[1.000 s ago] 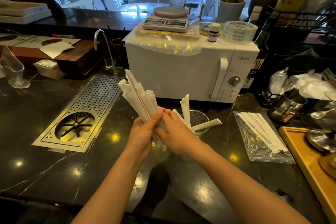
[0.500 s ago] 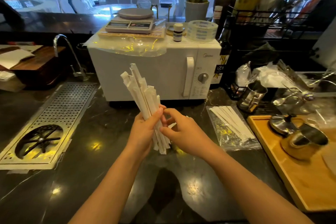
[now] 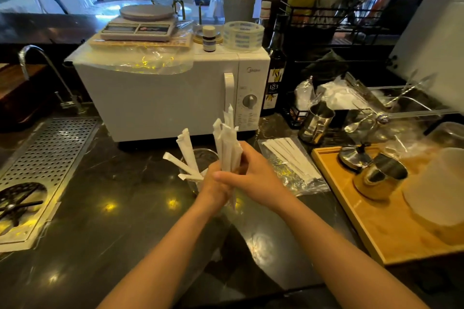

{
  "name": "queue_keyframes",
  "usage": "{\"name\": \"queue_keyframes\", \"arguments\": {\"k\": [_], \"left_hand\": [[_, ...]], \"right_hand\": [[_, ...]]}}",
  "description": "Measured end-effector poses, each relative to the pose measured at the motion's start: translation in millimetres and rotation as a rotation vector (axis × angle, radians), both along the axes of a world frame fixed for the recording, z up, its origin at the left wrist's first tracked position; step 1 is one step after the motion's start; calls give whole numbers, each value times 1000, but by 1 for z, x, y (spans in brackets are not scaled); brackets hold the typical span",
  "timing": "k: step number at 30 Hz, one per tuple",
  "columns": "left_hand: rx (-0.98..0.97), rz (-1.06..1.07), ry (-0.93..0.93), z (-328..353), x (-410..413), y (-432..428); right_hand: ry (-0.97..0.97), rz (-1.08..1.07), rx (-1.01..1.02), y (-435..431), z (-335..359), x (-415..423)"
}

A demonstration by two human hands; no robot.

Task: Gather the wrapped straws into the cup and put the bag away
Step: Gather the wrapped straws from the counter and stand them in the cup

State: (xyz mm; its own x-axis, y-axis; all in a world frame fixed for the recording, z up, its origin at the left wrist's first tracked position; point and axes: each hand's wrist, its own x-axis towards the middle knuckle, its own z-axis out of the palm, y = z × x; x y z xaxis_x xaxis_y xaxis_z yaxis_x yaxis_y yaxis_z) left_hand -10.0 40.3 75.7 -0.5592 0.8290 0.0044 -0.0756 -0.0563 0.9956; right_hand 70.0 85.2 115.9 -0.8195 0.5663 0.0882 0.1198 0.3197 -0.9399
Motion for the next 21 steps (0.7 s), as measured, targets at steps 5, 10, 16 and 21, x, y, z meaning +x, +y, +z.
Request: {"name": "queue_keyframes", "arguments": {"k": [5,10,16,21], "left_hand": [[-8,-89,70,-14,12,4],[-80,-143,106,-39,10,5],[-208,-166,156,-59,12,2],[-186,-151,303,-50,15,0]], "right_hand": [[62,-117,-21,5,-30,3],[68,-143,-116,8,-58,9],[-36,-165,-171,11,-83,11],[-34,-169,-142,11,-85,6]]}}
